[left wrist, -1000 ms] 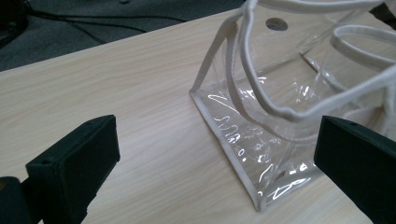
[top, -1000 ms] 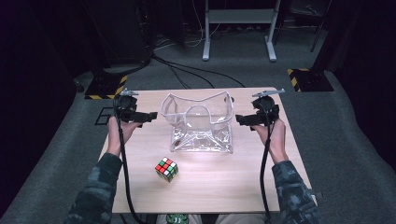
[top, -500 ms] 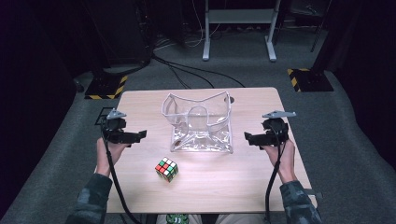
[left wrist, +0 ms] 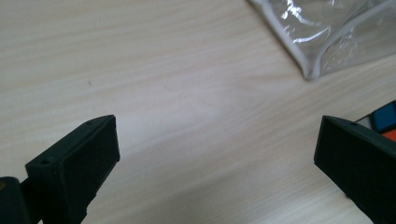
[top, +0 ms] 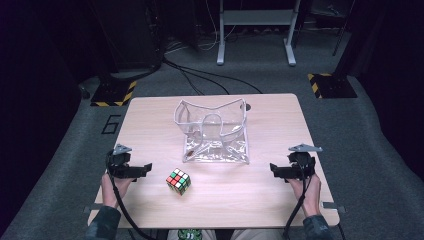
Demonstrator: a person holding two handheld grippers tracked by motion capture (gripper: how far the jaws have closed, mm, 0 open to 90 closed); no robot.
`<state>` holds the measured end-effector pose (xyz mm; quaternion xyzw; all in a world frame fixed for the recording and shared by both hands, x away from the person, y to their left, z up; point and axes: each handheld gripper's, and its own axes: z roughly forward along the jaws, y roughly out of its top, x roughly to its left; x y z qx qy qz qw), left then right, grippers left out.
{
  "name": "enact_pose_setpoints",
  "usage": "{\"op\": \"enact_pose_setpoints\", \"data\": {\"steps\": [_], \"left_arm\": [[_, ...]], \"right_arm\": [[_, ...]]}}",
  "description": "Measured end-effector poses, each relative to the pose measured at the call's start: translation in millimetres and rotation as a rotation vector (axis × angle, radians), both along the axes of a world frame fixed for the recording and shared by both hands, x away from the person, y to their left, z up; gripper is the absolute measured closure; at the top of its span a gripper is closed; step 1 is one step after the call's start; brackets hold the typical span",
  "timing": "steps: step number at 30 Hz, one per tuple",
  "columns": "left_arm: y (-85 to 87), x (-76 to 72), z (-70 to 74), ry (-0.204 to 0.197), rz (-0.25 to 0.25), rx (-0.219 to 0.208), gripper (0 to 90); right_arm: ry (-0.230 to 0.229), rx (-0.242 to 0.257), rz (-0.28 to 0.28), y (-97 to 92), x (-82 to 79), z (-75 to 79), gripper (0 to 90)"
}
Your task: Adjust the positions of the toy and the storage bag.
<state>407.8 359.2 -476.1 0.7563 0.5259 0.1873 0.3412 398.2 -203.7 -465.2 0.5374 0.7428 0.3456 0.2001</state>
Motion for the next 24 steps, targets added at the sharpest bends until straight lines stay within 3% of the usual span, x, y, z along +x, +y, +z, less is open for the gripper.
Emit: {"op": "enact_pose_setpoints", "data": {"steps": [3,6,10,15,17,24], "left_arm": [[0.6,-2.5,-11.3,0.011,0.000,0.004,0.1],[1.7,-4.8,-21.7,0.019,0.004,0.015,0.1],[-0.1,-8.1,-37.7,0.021,0.012,0.050,0.1],[-1.6,-12.3,-53.7,-0.010,0.027,0.061,0.0],[-1.8,-14.8,-55.4,-0.027,0.045,0.059,0.0],[-2.4,-15.5,-55.5,-0.025,0.074,0.060,0.0]], "right_arm": [[0.025,-0.002,-0.019,-5.2,-6.5,-19.4,0.0],[0.020,-0.014,-0.024,-7.0,-12.9,-33.3,0.0],[-0.001,-0.063,-0.037,-7.9,-19.6,-47.3,0.0],[0.017,-0.125,-0.070,-10.0,-20.1,-59.8,0.0],[0.007,-0.095,-0.080,-13.7,-21.3,-62.3,0.0],[-0.013,-0.073,-0.093,-15.7,-22.3,-65.0,0.1]]}}
